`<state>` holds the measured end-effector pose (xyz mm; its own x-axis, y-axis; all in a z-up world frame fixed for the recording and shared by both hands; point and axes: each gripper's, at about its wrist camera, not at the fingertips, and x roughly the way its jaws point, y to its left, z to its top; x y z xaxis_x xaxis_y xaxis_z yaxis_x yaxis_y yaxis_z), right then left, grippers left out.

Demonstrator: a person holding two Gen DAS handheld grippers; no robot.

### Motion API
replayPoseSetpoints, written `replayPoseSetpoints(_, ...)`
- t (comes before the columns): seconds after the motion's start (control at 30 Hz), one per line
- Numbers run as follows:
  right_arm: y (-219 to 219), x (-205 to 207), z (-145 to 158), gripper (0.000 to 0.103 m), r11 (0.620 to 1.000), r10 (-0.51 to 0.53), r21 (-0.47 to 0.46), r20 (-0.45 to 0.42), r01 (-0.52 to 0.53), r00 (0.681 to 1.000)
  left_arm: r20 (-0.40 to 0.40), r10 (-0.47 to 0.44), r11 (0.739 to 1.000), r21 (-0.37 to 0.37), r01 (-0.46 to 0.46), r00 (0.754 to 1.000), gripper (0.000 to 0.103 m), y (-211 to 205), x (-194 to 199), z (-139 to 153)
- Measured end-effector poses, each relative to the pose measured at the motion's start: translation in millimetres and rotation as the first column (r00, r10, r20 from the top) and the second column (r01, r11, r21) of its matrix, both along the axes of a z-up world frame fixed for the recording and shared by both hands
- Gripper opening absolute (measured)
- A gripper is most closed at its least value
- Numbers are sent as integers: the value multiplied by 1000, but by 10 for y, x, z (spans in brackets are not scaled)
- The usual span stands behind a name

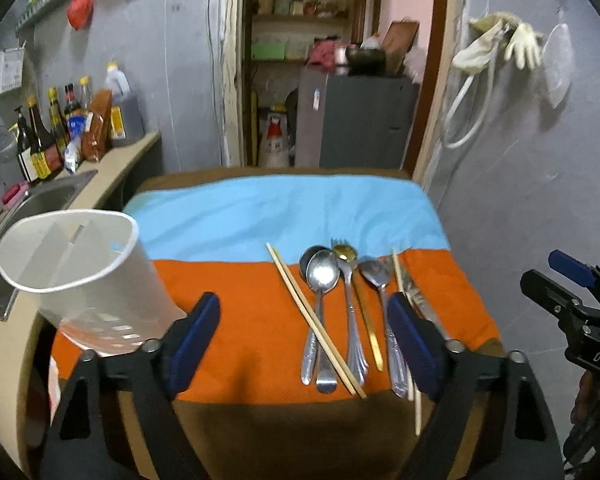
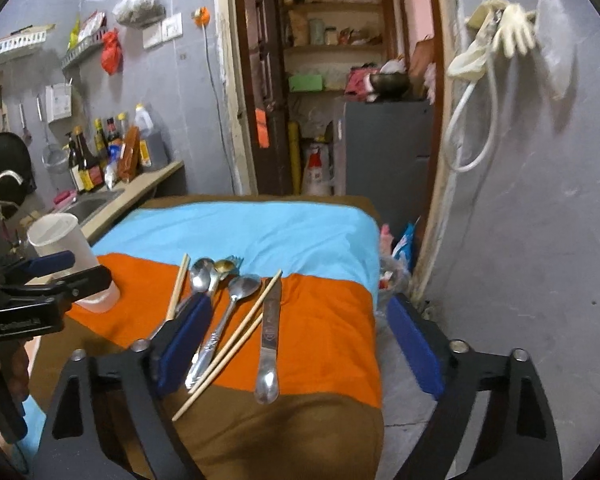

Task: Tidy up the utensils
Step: 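Lower the left tool onto a wooden chopstick while the right tool approaches a silver knife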

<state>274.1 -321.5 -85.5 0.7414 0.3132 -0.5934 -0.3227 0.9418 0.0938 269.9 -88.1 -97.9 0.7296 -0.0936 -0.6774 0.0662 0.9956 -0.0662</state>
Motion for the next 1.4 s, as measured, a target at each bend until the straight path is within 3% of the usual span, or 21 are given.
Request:
replayPoseSetpoints(0.2,93,305,-347,63,999,51,-10,-104,-52,993,-89,14,1000,-8,-15,996,38,4,292,-333)
replayPoseSetpoints(0.43,222,492,-607,41,990,144,29,-174,-141,974,-189,30,999,-36,-38,982,18,65,507,-652)
replayPoseSetpoints(0.67,458,635,-605,25,965,262,76,-181,-252,948,-226,10,991,-125,-39,974,10,172,698,-748)
replayPoseSetpoints(0.8,629,709,-645,15,948,317,94,-205,-304,926,-238,23,992,-113,-51,971,6,231,766,-737)
replayPoseSetpoints(0.97,763,795,-760,13,951,309,65,-273,-303,911,-252,28,993,-106,-57,967,6,252,840,-740)
replayPoseSetpoints(1.27,827,942,-764,14,968,249,62,-305,-242,919,-311,13,992,-116,-52,950,7,199,1076,-778)
replayPoseSetpoints(1.4,796,1018,-787,14,967,254,122,-333,-225,908,-332,-2,987,-153,-52,943,7,266,1120,-788)
